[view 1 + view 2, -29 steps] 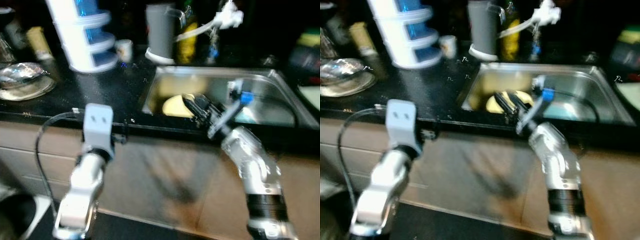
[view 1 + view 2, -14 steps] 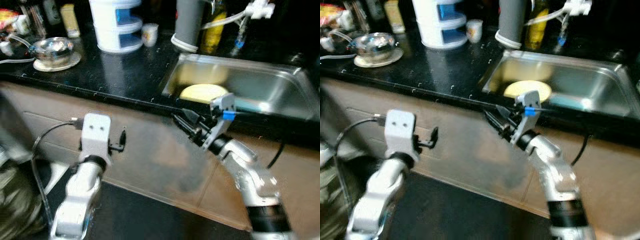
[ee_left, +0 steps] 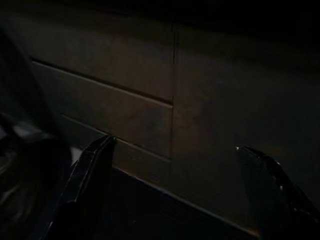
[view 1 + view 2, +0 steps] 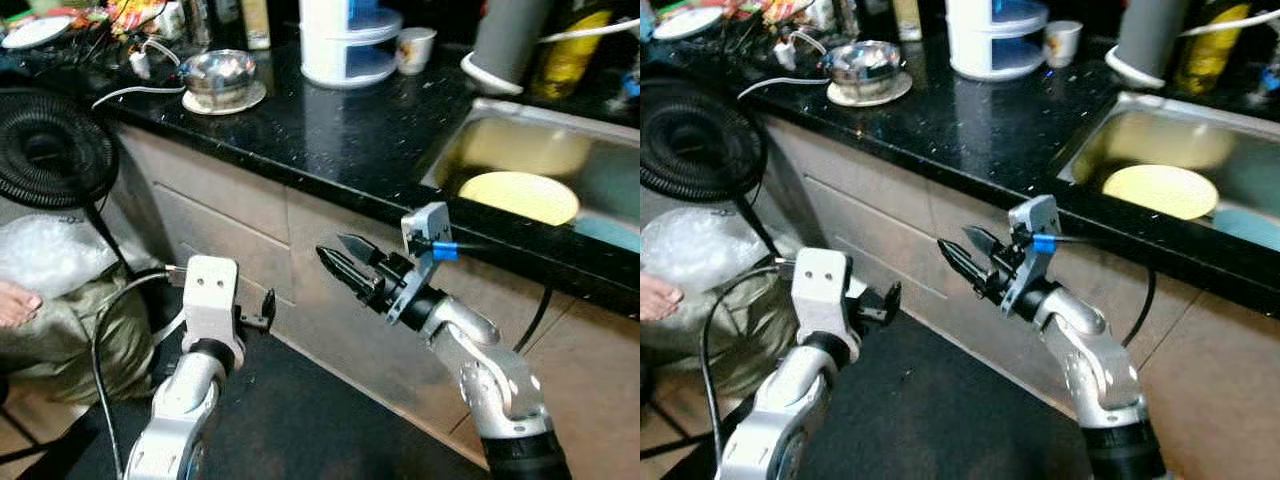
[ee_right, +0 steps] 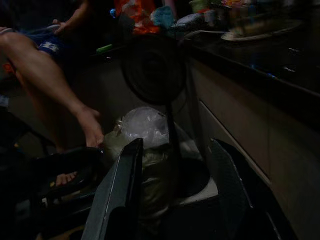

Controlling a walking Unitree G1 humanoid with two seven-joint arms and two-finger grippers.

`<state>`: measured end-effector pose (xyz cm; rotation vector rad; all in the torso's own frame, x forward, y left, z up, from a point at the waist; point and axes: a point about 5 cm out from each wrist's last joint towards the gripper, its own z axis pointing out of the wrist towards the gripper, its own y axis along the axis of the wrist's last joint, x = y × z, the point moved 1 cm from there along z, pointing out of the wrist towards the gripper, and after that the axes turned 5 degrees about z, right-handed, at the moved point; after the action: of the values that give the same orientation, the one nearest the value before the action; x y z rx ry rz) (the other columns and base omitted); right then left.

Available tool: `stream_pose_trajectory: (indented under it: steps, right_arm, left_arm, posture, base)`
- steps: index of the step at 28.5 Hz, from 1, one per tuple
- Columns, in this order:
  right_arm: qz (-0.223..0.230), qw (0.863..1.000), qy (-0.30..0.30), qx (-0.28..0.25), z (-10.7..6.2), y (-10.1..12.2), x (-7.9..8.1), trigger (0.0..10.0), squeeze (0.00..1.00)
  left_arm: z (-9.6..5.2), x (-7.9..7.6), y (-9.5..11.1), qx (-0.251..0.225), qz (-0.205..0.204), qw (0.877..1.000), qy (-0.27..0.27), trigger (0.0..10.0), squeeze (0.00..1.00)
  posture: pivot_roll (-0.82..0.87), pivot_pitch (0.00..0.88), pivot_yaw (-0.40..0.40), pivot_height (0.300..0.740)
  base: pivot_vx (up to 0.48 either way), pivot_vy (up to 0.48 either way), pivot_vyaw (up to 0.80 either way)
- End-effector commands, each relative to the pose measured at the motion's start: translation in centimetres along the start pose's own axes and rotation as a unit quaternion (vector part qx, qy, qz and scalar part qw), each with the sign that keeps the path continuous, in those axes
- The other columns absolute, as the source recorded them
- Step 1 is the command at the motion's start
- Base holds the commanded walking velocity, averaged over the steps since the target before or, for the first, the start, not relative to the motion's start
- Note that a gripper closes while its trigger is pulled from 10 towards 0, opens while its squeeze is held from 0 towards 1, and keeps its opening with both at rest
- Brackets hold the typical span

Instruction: Kitchen organization

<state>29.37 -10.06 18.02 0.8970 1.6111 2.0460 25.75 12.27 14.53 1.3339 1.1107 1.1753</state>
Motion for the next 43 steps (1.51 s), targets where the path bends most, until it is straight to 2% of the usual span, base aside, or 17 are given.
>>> stream_pose_trajectory:
  steps: [1,4,5,6,9,17,23,40,43]
  right_arm:
    - [-0.004,0.999,0.028,-0.016,0.6,0.6,1.2,10.0,0.00]
    - [-0.006,1.000,0.026,-0.016,0.7,0.5,1.4,10.0,0.00]
    - [-0.006,0.999,-0.022,-0.029,0.5,0.5,0.8,10.0,0.00]
    - [-0.006,0.999,-0.022,-0.029,0.5,0.5,0.8,10.0,0.00]
    - [-0.016,0.996,-0.077,-0.040,0.0,0.3,0.2,10.0,0.00]
    - [-0.028,0.996,-0.080,-0.040,0.0,0.5,0.1,10.0,0.00]
    - [-0.030,0.993,-0.107,-0.051,0.1,0.9,-0.1,10.0,0.00]
    - [-0.045,0.994,-0.087,-0.050,0.7,1.2,0.3,10.0,0.00]
    - [-0.048,0.995,-0.075,-0.051,0.7,1.2,0.5,10.0,0.00]
  left_arm:
    - [-0.1,0.4,0.1,-0.010,0.005,1.000,0.004,10.0,0.00]
    - [-0.2,0.4,0.3,-0.017,0.003,1.000,0.005,10.0,0.00]
    - [-0.3,0.5,0.2,-0.019,0.003,1.000,0.004,10.0,0.00]
    - [-0.3,0.5,0.2,-0.019,0.003,1.000,0.004,10.0,0.00]
    - [-0.3,0.7,0.2,-0.024,0.005,1.000,-0.004,10.0,0.00]
    - [-0.2,0.3,0.6,-0.041,0.014,0.999,-0.019,10.0,0.00]
    - [-0.3,0.3,0.6,-0.039,0.016,0.999,-0.023,10.0,0.00]
    - [-0.3,0.3,0.6,-0.039,0.021,0.999,-0.028,10.0,0.00]
    - [-0.3,0.2,0.7,-0.040,0.022,0.999,-0.029,10.0,0.00]
  posture:
    - [0.08,0.000,-0.007,0.740]
    - [0.08,0.000,-0.006,0.740]
    - [0.07,0.000,-0.004,0.740]
    - [0.07,0.000,-0.004,0.740]
    - [0.06,0.000,0.002,0.740]
    - [0.06,0.000,0.011,0.740]
    - [0.06,0.000,0.020,0.740]
    - [0.07,0.000,0.021,0.740]
    - [0.07,0.000,0.018,0.740]
  base:
    - [0.000,0.000,0.77]
    - [0.000,0.000,0.77]
    - [0.000,0.000,0.77]
    - [0.000,0.000,0.77]
    - [0.000,0.000,0.77]
    - [0.000,0.000,0.72]
    - [0.000,0.000,0.00]
    - [0.415,0.000,0.00]
    - [0.372,0.000,0.80]
